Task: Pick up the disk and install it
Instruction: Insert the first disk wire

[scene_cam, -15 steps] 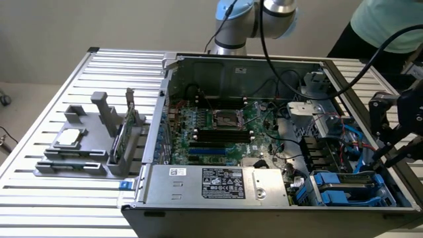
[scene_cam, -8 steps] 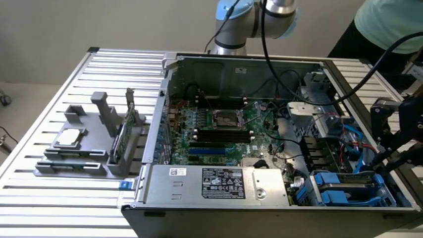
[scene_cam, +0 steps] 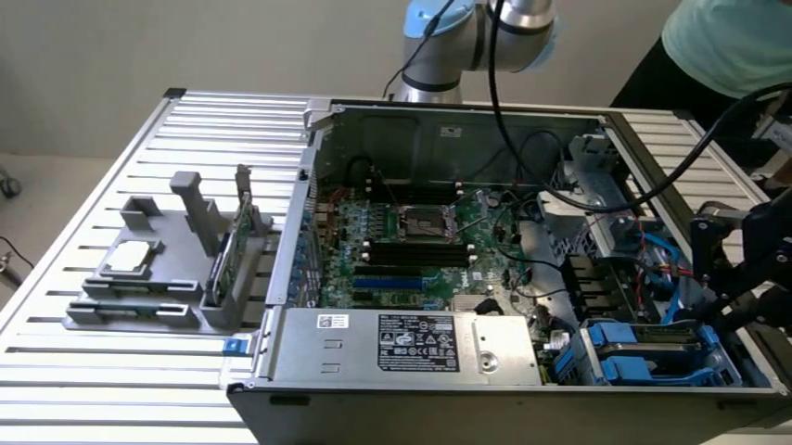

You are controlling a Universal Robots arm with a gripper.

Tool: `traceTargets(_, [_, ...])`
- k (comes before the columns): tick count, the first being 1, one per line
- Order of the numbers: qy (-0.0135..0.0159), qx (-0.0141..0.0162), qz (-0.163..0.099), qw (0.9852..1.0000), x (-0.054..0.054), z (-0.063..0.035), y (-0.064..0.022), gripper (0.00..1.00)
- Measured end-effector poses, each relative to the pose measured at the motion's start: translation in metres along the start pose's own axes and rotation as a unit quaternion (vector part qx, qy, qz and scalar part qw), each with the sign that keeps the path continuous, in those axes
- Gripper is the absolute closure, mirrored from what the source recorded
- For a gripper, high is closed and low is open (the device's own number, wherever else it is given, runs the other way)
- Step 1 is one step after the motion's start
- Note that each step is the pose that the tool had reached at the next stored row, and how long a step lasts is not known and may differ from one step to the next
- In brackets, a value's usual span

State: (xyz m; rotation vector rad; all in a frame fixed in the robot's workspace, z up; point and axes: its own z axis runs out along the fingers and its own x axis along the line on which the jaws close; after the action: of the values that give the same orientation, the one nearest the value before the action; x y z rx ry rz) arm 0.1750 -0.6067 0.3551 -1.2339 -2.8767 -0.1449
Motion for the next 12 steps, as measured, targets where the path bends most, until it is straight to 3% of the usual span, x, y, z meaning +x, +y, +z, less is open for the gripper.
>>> traceTargets(5, [0.0050,-0.0042,0.000,1.0000,-0.0004,0.0055,-0.0003,0.76])
traceTargets(12, [0.0123,-0.0067,0.001,0.9999,-0.0037,0.0099,0.0028,0.76])
